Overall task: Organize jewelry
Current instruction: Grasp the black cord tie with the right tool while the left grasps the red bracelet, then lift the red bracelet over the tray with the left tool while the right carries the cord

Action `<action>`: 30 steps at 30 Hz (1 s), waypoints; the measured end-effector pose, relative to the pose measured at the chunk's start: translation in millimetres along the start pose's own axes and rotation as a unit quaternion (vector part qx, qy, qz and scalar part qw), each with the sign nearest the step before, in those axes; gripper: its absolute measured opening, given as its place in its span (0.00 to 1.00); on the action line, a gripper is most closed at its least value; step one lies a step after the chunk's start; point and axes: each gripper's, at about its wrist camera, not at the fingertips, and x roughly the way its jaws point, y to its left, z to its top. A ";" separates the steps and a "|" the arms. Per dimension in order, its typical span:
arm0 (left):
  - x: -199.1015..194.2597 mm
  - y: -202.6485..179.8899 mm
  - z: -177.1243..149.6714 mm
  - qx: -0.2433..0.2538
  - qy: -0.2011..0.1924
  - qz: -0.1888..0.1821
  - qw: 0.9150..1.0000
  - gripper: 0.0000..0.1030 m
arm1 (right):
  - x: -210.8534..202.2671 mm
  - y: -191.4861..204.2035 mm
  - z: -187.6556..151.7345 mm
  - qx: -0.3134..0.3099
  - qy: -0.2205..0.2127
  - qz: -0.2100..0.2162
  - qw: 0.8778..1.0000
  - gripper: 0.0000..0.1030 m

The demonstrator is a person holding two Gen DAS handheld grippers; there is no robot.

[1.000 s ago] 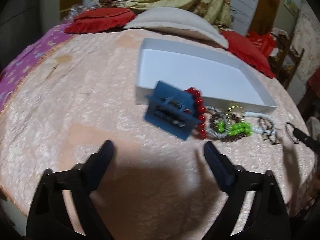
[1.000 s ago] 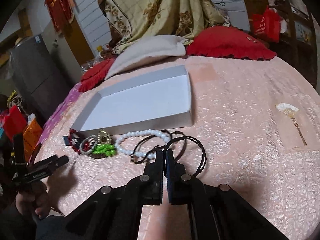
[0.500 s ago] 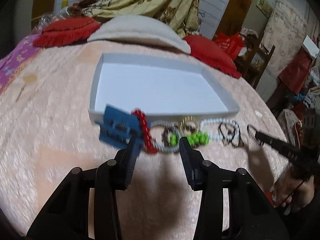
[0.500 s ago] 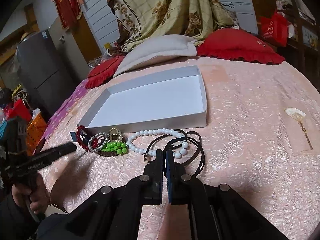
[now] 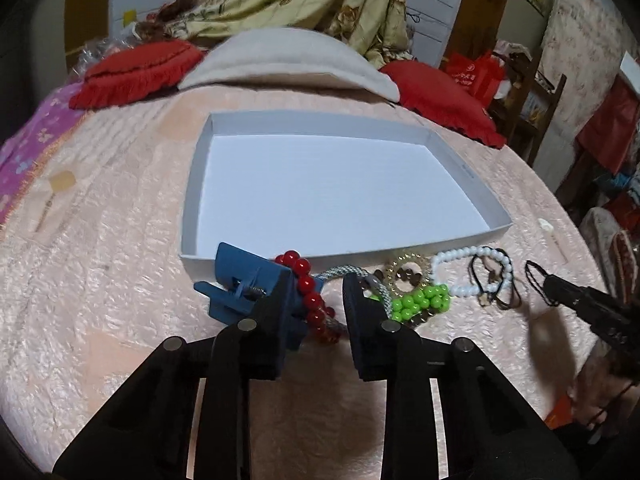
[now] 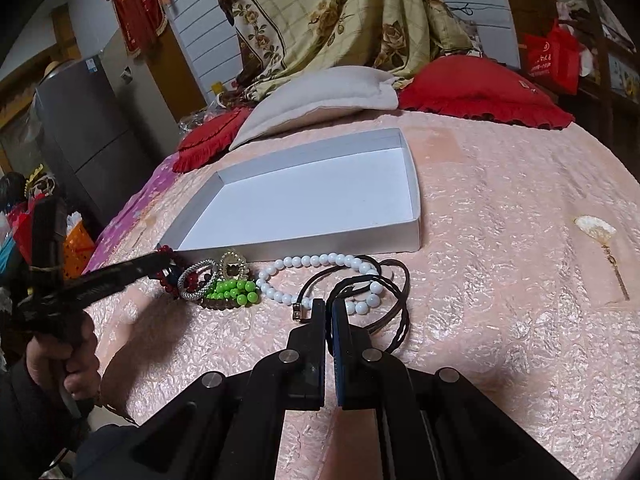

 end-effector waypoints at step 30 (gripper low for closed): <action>-78.9 -13.8 20.1 0.000 -0.065 -0.075 0.995 0.07 | -26.9 3.1 5.2 -0.005 -0.058 0.004 0.998 0.02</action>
